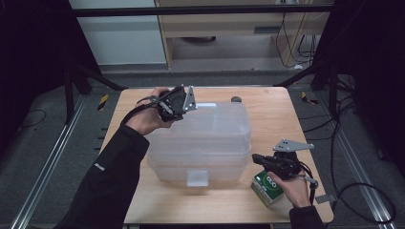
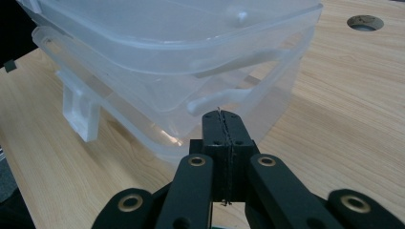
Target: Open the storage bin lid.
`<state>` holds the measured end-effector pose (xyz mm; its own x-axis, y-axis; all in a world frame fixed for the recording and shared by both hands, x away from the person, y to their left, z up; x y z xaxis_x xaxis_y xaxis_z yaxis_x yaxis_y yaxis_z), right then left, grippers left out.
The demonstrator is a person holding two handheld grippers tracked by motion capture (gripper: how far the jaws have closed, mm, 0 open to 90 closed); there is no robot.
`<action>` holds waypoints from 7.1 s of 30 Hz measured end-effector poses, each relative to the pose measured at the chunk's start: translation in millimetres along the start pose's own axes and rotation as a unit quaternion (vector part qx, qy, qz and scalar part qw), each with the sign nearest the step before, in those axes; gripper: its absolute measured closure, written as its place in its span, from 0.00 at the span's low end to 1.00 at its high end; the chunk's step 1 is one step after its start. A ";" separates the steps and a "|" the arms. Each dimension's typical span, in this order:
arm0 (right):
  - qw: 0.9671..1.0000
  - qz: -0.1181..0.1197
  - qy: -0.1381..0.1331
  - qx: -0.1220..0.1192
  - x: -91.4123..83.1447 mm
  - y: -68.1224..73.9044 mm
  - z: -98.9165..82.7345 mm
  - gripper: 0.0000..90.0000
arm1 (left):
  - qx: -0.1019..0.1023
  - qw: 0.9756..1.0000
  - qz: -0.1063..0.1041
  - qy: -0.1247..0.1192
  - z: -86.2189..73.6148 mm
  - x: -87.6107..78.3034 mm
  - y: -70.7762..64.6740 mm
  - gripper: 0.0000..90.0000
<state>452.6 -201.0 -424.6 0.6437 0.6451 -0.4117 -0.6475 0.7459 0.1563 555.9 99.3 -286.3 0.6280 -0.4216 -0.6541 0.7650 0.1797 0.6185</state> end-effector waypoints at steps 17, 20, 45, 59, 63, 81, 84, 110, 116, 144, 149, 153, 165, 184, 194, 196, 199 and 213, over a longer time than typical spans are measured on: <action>0.999 0.011 -0.046 0.011 4.5 7.8 13.5 1.00 | -0.026 1.000 0.000 -0.015 -3.1 2.3 3.6 0.76; 0.999 0.013 -0.041 0.011 6.0 8.3 12.2 1.00 | -0.040 0.999 -0.001 -0.032 -6.2 -2.6 2.0 0.71; 0.999 0.010 -0.036 0.008 8.0 9.8 11.4 1.00 | -0.261 0.945 0.055 -0.191 -69.8 -72.3 -12.9 0.67; 0.999 0.007 -0.035 0.006 7.8 10.3 11.5 1.00 | -0.340 0.908 0.098 -0.225 -116.4 -93.6 -31.3 0.90; 0.999 0.009 -0.034 0.007 8.0 10.1 11.2 1.00 | -0.365 0.896 0.132 -0.217 -138.4 -99.7 -43.4 0.97; 0.999 0.008 -0.031 0.006 7.2 10.8 10.9 1.00 | -0.445 0.863 0.140 -0.192 -201.7 -76.2 -91.2 0.99; 0.999 0.009 -0.032 0.006 7.3 10.4 10.5 1.00 | -0.445 0.868 0.129 -0.181 -204.0 -67.2 -97.8 0.99; 0.999 0.013 -0.034 0.009 7.3 9.6 11.1 1.00 | -0.417 0.885 0.016 -0.205 -186.3 -44.4 -125.2 0.99; 0.999 0.014 -0.037 0.009 6.9 9.2 13.2 1.00 | -0.420 0.882 0.016 -0.213 -184.1 -44.6 -124.4 0.99; 0.996 0.029 -0.078 0.026 5.9 -1.2 46.7 1.00 | -0.426 0.870 0.054 -0.243 -168.4 -51.5 -98.8 1.00; 0.996 0.029 -0.084 0.028 6.2 -3.2 46.9 1.00 | -0.425 0.870 0.059 -0.244 -167.4 -50.2 -97.3 1.00; 0.996 0.025 -0.083 0.023 6.3 -3.3 46.5 1.00 | -0.425 0.871 0.063 -0.238 -168.4 -47.7 -98.6 0.99; 0.996 0.029 -0.079 0.020 6.7 -0.1 45.9 1.00 | -0.422 0.872 0.102 -0.226 -178.8 -39.5 -93.6 0.68; 0.996 0.032 -0.078 0.021 7.7 -0.3 46.1 1.00 | -0.405 0.877 0.113 -0.234 -166.0 -26.2 -86.0 0.67; 0.997 0.020 -0.070 0.013 8.9 0.0 44.7 0.95 | -0.406 0.877 0.122 -0.226 -165.2 -28.8 -87.1 0.72; 0.998 0.015 -0.066 0.009 9.1 -0.5 43.5 0.92 | -0.407 0.877 0.122 -0.225 -165.3 -29.0 -87.1 0.72; 0.999 0.001 -0.049 0.007 11.4 -3.5 37.5 0.88 | -0.406 0.878 0.122 -0.223 -164.9 -29.2 -87.0 0.72; 1.000 -0.018 0.018 0.010 32.6 -8.1 14.6 0.83 | -0.407 0.877 0.122 -0.222 -165.0 -29.4 -86.7 0.72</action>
<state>484.8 -183.6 -426.2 0.6512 0.6117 -0.4492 -0.6158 0.7718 0.1583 494.8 242.8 -392.5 0.8077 -0.5551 -0.1987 0.5781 0.8118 0.0820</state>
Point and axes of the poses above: each handheld gripper's, and its own axes: x roughly forward along the jaws, z roughly out of its top, y roughly to its left, the point moved 3 cm from there along x, roughly forward along the jaws, and after that the axes turned 8 degrees about -y, right-handed, at the moved point
